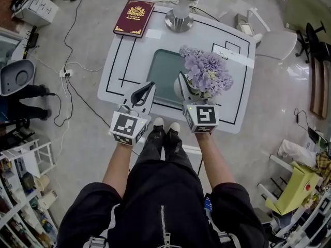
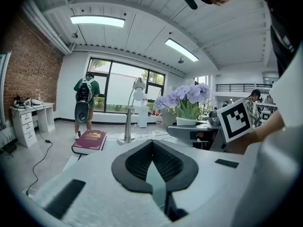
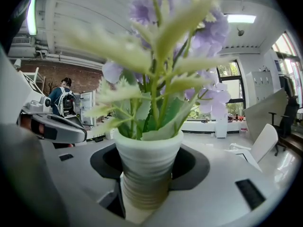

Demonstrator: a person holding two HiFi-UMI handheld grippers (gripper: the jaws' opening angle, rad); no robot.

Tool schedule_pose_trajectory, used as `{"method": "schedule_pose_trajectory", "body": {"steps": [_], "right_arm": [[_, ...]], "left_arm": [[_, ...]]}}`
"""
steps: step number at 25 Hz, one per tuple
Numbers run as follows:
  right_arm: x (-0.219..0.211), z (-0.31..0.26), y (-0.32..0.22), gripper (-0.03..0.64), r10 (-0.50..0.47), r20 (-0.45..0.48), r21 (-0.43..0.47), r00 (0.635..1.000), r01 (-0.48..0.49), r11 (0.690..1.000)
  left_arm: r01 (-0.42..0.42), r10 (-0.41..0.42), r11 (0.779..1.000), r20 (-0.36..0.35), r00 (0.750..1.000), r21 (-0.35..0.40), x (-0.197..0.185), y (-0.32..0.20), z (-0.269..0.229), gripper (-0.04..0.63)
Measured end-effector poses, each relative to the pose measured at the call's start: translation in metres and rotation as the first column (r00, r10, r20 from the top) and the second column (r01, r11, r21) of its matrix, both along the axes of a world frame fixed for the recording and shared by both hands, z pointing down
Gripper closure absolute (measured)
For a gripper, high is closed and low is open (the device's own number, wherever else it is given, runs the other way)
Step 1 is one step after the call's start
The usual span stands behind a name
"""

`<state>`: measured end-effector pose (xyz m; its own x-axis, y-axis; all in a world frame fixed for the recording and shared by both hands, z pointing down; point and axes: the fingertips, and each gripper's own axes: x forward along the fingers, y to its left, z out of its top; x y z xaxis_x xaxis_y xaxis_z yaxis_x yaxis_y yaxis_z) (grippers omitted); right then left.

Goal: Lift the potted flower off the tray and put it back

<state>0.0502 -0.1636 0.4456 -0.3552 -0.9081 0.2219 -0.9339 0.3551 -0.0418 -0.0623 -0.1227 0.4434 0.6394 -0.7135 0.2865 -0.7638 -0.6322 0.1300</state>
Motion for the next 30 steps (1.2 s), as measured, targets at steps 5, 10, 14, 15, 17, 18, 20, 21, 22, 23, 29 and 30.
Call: {"method": "schedule_pose_trajectory", "body": {"steps": [5, 10, 14, 15, 17, 18, 20, 21, 22, 23, 29, 30], "right_arm": [[-0.001, 0.01, -0.019, 0.38, -0.012, -0.014, 0.005, 1.0, 0.012, 1.0], [0.001, 0.019, -0.036, 0.38, -0.024, -0.041, 0.032, 0.999, 0.025, 0.999], [0.003, 0.029, -0.047, 0.38, -0.029, -0.044, 0.024, 0.999, 0.03, 0.999], [0.004, 0.031, -0.05, 0.38, -0.028, -0.041, 0.023, 0.999, 0.029, 0.999], [0.005, 0.035, -0.054, 0.38, -0.026, -0.034, 0.022, 0.999, 0.027, 0.999], [0.006, 0.037, -0.056, 0.38, -0.026, -0.033, 0.023, 0.999, 0.026, 0.999], [0.005, 0.041, -0.058, 0.38, -0.028, -0.032, 0.027, 0.999, 0.029, 0.999], [0.005, 0.043, -0.059, 0.38, -0.031, -0.034, 0.03, 0.999, 0.032, 0.999], [0.004, 0.045, -0.059, 0.38, -0.034, -0.037, 0.032, 0.999, 0.035, 0.999], [0.004, 0.047, -0.058, 0.38, -0.036, -0.041, 0.033, 0.998, 0.038, 0.999], [0.005, 0.06, -0.053, 0.38, -0.041, -0.044, 0.045, 0.998, 0.043, 0.998], [0.005, 0.061, -0.051, 0.38, -0.039, -0.041, 0.046, 0.998, 0.041, 0.998]], "left_arm": [[0.023, -0.023, 0.999, 0.015, 1.0, -0.026, -0.01, -0.003, 0.012, 0.591], [0.038, -0.036, 0.998, 0.03, 0.999, -0.045, -0.017, -0.007, 0.021, 0.591], [0.052, -0.05, 0.997, 0.038, 0.998, -0.058, -0.02, -0.012, 0.027, 0.591], [0.056, -0.053, 0.997, 0.039, 0.998, -0.061, -0.02, -0.013, 0.028, 0.591], [0.06, -0.058, 0.996, 0.042, 0.997, -0.067, -0.021, -0.015, 0.031, 0.591], [0.063, -0.06, 0.996, 0.044, 0.997, -0.07, -0.021, -0.015, 0.032, 0.591], [0.068, -0.064, 0.995, 0.047, 0.997, -0.077, -0.022, -0.015, 0.036, 0.591], [0.07, -0.066, 0.994, 0.049, 0.997, -0.081, -0.023, -0.015, 0.038, 0.591], [0.072, -0.068, 0.994, 0.051, 0.996, -0.085, -0.023, -0.014, 0.039, 0.591], [0.074, -0.069, 0.993, 0.052, 0.996, -0.087, -0.023, -0.014, 0.04, 0.591], [0.081, -0.076, 0.992, 0.055, 0.996, -0.094, -0.025, -0.012, 0.044, 0.591], [0.081, -0.076, 0.992, 0.055, 0.996, -0.097, -0.025, -0.012, 0.045, 0.591]]}}
